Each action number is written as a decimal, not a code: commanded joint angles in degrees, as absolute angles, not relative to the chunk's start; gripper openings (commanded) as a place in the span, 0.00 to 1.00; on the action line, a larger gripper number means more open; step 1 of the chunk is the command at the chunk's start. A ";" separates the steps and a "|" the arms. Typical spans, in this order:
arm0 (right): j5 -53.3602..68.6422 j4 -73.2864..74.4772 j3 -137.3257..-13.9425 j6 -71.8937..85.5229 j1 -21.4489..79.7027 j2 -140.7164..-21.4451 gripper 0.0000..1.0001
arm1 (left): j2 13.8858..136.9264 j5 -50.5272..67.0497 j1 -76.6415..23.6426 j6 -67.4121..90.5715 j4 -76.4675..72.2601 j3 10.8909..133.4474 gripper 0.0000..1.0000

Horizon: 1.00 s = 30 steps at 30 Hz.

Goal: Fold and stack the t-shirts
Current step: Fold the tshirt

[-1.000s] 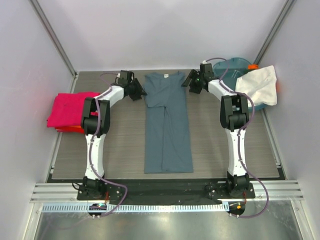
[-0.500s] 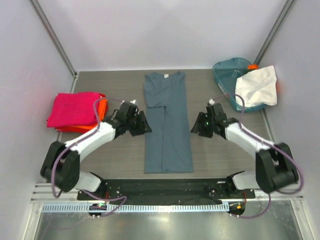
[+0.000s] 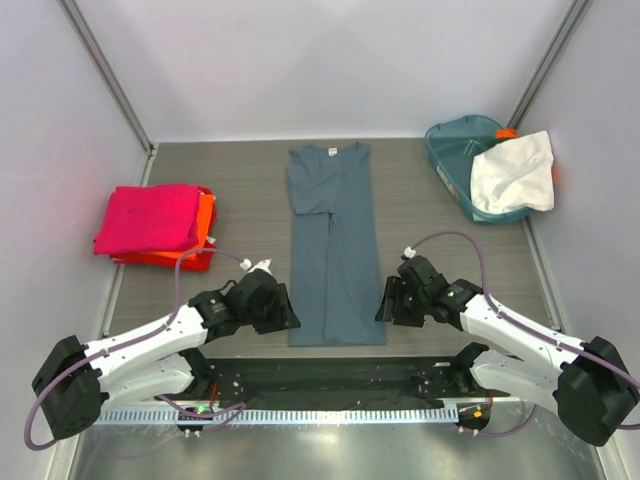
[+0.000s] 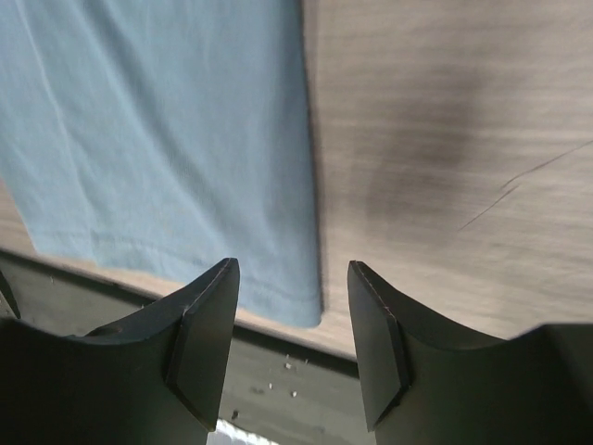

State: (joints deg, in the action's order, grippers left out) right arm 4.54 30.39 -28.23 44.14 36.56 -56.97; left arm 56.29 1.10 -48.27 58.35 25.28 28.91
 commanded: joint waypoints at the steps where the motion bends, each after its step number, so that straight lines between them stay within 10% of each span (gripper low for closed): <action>1: 4.74 32.08 -27.34 48.07 38.58 -56.69 0.56 | 55.54 -3.60 -52.28 63.98 26.01 27.43 0.47; 14: 4.31 30.68 -23.91 50.71 44.21 -59.50 0.49 | 55.28 -4.92 -53.61 66.09 25.58 23.82 0.48; 21: 5.18 30.06 -24.17 50.10 44.56 -60.03 0.03 | 57.22 -2.37 -53.61 66.27 22.41 23.20 0.43; 30: 6.77 30.24 -24.70 50.01 44.56 -58.27 0.01 | 58.09 -1.32 -53.70 67.23 19.43 22.15 0.43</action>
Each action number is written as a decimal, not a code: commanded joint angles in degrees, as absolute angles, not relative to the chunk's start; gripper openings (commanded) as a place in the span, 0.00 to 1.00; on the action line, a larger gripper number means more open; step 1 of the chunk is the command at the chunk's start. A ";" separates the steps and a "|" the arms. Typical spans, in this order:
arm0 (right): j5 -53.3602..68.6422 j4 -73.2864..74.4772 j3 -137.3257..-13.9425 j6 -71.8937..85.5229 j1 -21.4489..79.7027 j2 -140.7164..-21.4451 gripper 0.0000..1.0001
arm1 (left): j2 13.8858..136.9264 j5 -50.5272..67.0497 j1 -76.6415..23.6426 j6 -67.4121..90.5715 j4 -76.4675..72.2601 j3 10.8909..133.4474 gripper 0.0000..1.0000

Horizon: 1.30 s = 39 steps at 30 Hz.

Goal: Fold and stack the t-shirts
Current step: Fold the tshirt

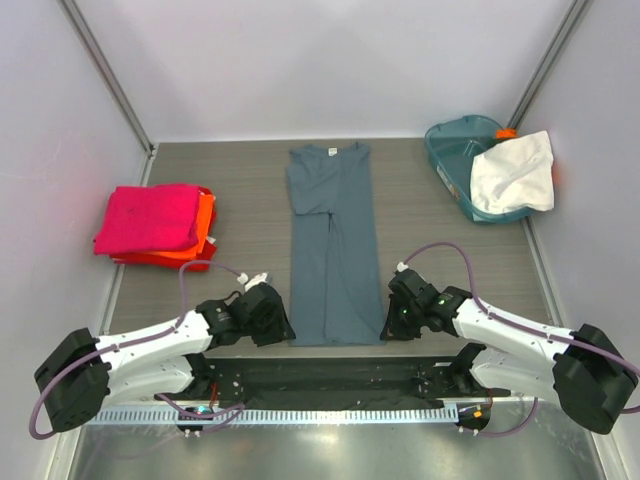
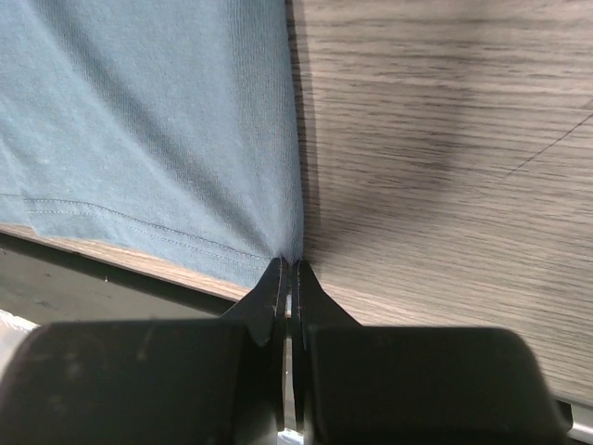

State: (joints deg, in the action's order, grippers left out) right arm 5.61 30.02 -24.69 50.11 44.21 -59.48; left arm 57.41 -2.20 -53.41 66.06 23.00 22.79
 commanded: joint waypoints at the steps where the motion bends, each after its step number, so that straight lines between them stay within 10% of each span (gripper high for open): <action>1: 6.68 30.32 -24.70 50.01 44.56 -57.84 0.01 | 58.36 -1.32 -53.70 67.58 18.99 21.97 0.43; 7: 6.85 30.41 -24.79 49.92 44.56 -57.30 0.01 | 59.41 -0.70 -53.79 68.20 15.91 20.74 0.40; 15: 6.33 31.29 -25.14 50.01 44.56 -55.46 0.01 | 59.42 -0.70 -54.84 70.57 13.62 19.16 0.00; 39: -0.71 33.93 -54.22 37.37 30.78 -66.78 0.01 | 60.19 5.89 -33.68 62.33 19.25 39.10 0.00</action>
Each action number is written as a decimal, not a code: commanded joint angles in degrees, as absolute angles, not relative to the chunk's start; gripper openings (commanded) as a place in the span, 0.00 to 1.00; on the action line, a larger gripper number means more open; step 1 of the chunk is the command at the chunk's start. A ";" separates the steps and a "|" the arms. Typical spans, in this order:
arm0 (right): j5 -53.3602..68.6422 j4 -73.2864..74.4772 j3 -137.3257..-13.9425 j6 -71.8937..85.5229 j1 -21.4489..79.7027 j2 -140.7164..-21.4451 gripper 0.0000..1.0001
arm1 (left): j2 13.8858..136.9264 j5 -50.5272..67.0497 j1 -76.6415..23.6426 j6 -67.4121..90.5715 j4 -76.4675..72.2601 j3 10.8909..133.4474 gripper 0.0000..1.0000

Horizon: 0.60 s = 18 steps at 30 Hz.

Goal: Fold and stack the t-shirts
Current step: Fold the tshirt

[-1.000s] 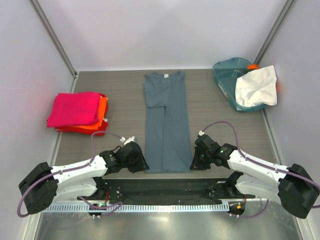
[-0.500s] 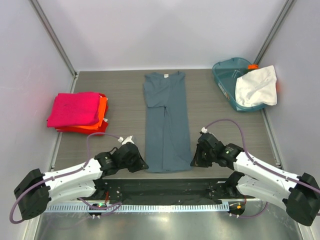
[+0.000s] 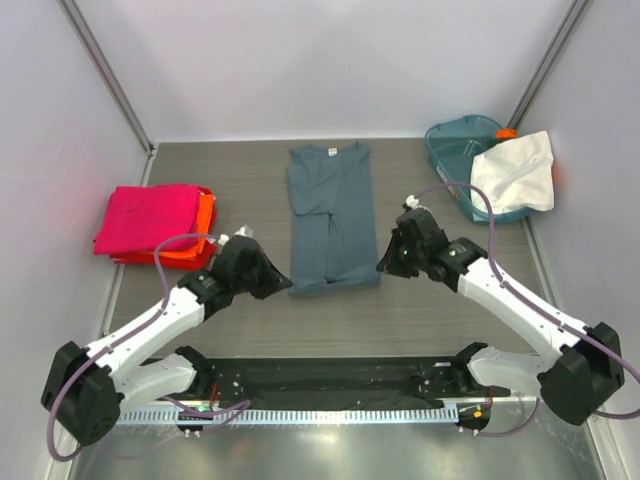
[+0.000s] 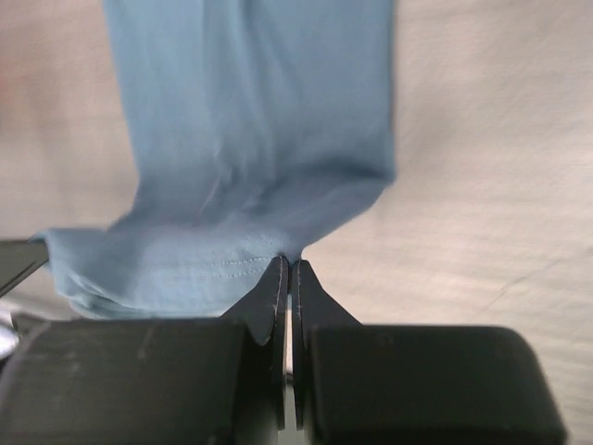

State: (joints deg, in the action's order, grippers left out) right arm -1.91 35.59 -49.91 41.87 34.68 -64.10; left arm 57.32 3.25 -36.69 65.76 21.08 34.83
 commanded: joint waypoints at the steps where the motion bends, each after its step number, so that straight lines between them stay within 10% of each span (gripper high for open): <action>1: 1.56 33.58 -55.19 36.92 29.63 -68.19 0.01 | 62.90 5.89 -32.88 61.88 19.16 41.29 0.00; 18: 5.09 32.52 -75.49 31.38 19.87 -93.15 0.01 | 88.93 6.59 -22.85 57.31 18.02 65.47 0.00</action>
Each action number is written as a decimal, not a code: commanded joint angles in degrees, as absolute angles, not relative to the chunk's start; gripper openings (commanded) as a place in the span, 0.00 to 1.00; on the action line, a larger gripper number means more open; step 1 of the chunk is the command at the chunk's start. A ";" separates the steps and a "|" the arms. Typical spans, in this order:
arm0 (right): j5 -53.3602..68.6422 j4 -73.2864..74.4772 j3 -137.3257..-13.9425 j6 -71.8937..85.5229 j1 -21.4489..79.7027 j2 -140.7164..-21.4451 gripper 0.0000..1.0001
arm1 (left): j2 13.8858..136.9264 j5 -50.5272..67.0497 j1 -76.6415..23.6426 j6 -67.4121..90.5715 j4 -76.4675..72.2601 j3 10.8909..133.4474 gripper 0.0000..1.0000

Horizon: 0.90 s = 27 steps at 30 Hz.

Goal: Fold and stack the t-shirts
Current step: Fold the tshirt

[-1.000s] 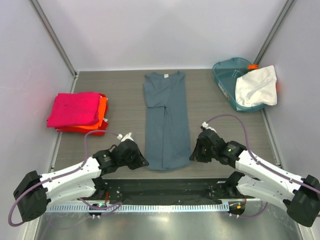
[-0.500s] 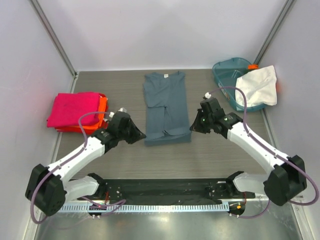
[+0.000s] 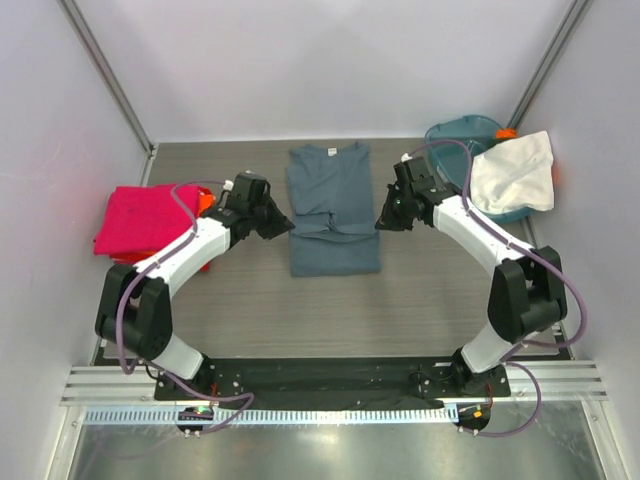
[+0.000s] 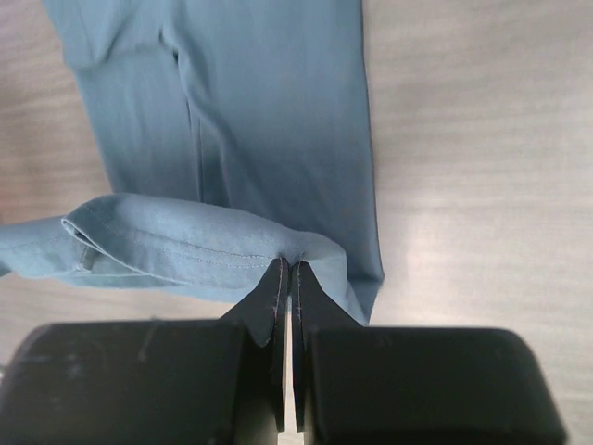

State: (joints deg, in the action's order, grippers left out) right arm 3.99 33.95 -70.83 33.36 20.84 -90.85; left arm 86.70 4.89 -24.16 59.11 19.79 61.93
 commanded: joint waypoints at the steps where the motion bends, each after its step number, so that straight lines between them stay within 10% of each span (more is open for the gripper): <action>1: 5.36 32.61 -76.28 31.38 19.52 -94.03 0.01 | 90.77 7.11 -22.59 57.22 18.19 66.09 0.00; 27: 6.15 32.61 -92.11 31.99 16.08 -111.18 0.01 | 106.70 11.42 -18.37 55.90 17.05 79.19 0.00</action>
State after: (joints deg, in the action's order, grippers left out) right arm 5.74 33.47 -88.55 32.42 16.45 -110.83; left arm 106.02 10.17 -19.18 57.30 18.96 76.34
